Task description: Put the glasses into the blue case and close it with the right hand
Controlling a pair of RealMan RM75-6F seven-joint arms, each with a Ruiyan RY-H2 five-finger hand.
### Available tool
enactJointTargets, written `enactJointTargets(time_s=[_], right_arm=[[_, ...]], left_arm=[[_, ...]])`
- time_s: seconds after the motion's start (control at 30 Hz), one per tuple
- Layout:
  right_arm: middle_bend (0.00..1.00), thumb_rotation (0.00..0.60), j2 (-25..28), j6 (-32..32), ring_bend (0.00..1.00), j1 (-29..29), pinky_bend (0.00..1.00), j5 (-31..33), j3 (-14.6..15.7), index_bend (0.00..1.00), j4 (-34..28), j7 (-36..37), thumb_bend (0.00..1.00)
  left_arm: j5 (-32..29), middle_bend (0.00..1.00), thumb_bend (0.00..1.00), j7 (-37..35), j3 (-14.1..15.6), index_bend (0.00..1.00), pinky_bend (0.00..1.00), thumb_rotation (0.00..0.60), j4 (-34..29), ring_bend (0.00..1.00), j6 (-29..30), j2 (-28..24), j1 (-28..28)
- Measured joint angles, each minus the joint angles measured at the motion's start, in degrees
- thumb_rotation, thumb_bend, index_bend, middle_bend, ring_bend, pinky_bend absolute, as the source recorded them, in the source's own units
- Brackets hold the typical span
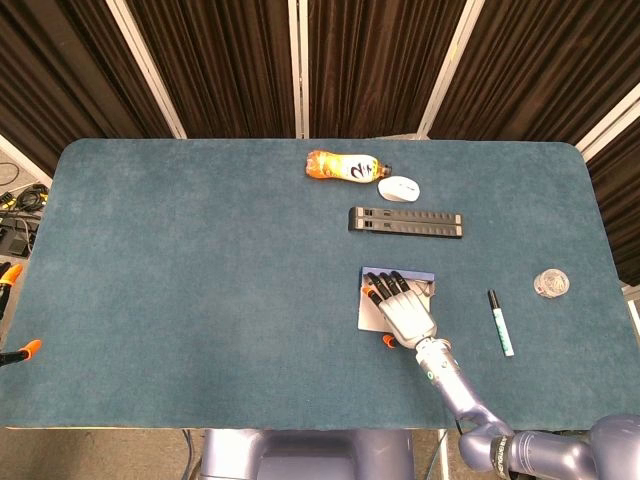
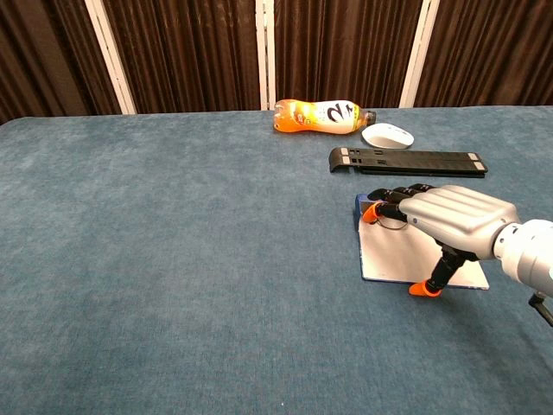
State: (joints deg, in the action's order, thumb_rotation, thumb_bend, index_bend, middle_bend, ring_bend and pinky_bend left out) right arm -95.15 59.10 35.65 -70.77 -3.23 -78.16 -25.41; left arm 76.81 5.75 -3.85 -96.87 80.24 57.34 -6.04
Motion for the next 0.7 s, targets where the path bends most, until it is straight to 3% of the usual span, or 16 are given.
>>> enactJointTargets(time_s=[0.7], right_arm=[[0.00,0.600,-0.9,-1.1,0.00,-0.8,0.00,-0.8,-0.2,0.25,2.9,0.6,0.16]], left_arm=[[-0.1,0.00,0.00,0.4,0.0,0.00,0.00,0.600,-0.1,0.00,0.0,0.2,0.0]])
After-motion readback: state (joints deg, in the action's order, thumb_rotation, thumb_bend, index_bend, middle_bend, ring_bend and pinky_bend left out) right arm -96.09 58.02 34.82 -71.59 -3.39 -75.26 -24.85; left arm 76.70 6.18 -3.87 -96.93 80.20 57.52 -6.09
